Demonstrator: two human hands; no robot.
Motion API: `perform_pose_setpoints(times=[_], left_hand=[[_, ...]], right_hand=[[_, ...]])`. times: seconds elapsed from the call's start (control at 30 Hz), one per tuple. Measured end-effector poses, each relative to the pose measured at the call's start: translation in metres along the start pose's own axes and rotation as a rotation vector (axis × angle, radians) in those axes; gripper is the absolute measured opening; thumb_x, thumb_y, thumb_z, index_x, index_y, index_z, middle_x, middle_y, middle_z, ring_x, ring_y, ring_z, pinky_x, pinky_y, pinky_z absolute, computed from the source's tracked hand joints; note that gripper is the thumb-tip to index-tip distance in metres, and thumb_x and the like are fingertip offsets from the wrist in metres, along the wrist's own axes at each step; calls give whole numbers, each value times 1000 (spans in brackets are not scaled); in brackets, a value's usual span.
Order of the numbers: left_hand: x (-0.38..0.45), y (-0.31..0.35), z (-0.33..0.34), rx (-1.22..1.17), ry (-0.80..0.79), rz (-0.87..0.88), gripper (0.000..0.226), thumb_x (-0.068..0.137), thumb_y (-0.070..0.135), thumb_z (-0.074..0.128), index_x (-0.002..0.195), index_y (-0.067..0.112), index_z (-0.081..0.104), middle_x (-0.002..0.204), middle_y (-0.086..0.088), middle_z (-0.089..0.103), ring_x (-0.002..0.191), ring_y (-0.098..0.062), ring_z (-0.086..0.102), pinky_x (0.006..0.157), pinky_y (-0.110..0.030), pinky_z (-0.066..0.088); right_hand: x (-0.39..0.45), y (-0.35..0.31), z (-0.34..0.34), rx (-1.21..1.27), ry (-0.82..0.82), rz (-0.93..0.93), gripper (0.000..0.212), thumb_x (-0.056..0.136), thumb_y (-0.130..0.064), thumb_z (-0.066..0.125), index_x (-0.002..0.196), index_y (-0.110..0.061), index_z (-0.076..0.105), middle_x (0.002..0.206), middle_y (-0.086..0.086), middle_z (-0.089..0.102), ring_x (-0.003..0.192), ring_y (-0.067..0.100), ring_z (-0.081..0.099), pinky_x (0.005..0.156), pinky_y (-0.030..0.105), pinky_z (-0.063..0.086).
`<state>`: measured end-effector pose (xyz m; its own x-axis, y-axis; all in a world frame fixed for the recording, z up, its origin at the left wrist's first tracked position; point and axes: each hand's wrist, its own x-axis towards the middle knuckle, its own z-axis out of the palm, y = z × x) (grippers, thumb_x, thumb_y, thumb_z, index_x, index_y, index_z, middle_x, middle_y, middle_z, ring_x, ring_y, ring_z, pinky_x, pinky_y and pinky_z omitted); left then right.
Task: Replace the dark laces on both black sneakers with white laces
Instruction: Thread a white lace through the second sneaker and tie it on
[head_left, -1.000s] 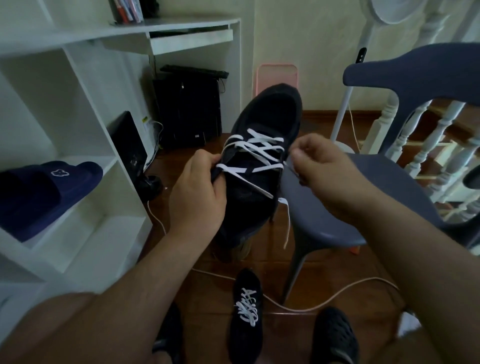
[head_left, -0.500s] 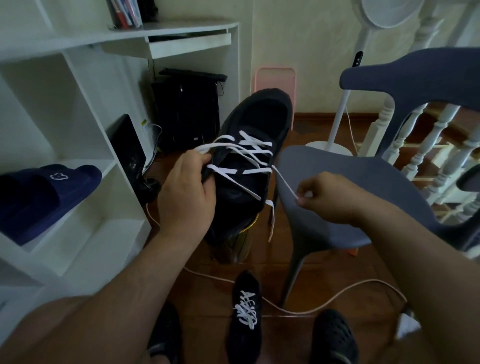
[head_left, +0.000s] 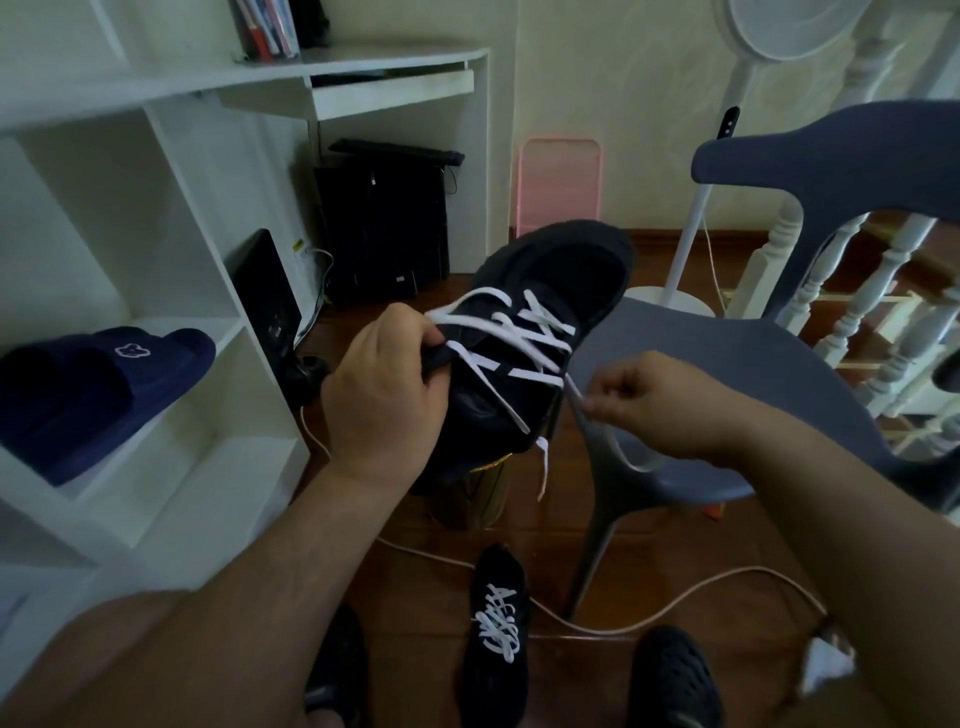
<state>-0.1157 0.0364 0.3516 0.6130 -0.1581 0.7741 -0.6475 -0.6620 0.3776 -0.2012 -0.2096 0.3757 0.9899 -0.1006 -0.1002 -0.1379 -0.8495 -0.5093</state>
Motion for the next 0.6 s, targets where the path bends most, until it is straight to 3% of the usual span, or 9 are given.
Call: perform_pose_setpoints(times=[0.07, 0.1, 0.17, 0.27, 0.37, 0.5, 0.6], left_hand=[[1, -3, -2, 5, 23, 30, 27, 80, 7, 80, 94, 15, 58, 84, -2, 65, 76, -21, 61, 61, -10, 22], [1, -5, -2, -3, 36, 44, 26, 80, 8, 79, 94, 15, 58, 84, -2, 65, 77, -19, 59, 60, -13, 26], [1, -7, -2, -36, 55, 66, 23, 82, 10, 76, 94, 15, 58, 85, -3, 65, 79, -17, 57, 62, -25, 36], [2, -7, -2, -54, 47, 59, 20, 83, 8, 77, 92, 14, 60, 87, -4, 65, 80, -23, 60, 64, -31, 40], [2, -7, -2, -45, 37, 44, 21, 83, 6, 79, 91, 13, 61, 87, -4, 66, 81, -21, 58, 65, -31, 40], [3, -9, -2, -73, 40, 44, 17, 85, 8, 76, 92, 12, 61, 85, 0, 63, 81, -13, 53, 67, -29, 38], [5, -8, -5, -150, 5, -95, 20, 87, 8, 75, 92, 19, 58, 86, 15, 56, 78, -5, 48, 64, -20, 33]], right_hand=[[0, 8, 1, -228, -118, 81, 19, 104, -40, 57, 96, -30, 71, 93, -3, 68, 82, 12, 62, 75, 32, 51], [-1, 8, 1, -219, -133, 90, 16, 104, -41, 57, 98, -32, 71, 95, -3, 69, 83, 13, 62, 76, 32, 52], [-7, 3, 0, -38, -96, 28, 10, 102, -38, 61, 104, -34, 70, 91, -6, 70, 79, 10, 65, 72, 30, 54], [-14, -14, -4, 356, 22, -115, 8, 98, -22, 68, 103, -25, 73, 72, -21, 68, 68, -6, 63, 63, 10, 47], [-17, -24, -5, 536, 96, -168, 13, 101, -21, 63, 100, -15, 76, 70, -18, 69, 69, -7, 64, 66, 8, 47], [-16, -27, 0, 469, 130, -187, 16, 103, -20, 59, 96, -15, 73, 59, -20, 60, 57, -6, 55, 56, 7, 42], [-12, -23, 1, 432, 117, -124, 17, 103, -23, 60, 97, -17, 75, 60, -16, 58, 54, -4, 51, 54, 10, 40]])
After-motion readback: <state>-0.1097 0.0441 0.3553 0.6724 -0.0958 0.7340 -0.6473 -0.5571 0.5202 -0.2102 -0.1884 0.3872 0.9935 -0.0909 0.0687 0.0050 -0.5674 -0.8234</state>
